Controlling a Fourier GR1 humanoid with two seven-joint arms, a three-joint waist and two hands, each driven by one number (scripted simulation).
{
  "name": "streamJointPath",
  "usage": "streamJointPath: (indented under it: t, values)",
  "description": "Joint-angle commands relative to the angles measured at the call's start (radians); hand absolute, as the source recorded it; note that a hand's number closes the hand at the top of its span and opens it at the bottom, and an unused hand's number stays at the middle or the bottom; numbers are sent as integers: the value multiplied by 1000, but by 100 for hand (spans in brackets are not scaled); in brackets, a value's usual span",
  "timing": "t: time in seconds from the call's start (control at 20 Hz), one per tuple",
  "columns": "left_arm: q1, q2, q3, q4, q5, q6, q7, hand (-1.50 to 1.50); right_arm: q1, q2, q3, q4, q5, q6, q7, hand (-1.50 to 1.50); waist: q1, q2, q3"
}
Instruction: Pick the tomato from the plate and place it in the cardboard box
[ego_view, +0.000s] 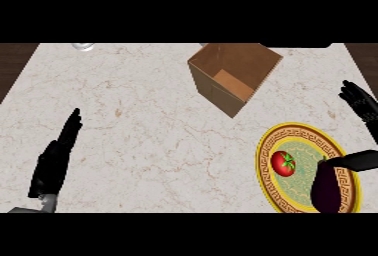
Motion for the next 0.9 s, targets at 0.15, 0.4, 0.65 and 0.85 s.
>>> streamJointPath:
  t: [0.15,0.4,0.65,0.85]
  values:
    - [-21,7,11,-8,-6,-7,35,0,-13,-228,146,-64,175,202,98,-150,-1,-2,-1]
    - [-38,-9,33,-20,-14,-13,69,0,27,-164,214,-221,202,235,227,-150,-11,-4,0]
    - [6,-30,68,19,-28,-65,-11,0,51,-77,215,-324,261,207,391,-150,-10,-2,0]
    - [15,-80,56,-32,-81,-40,33,0,113,-18,217,-326,352,180,383,-150,-10,-2,1]
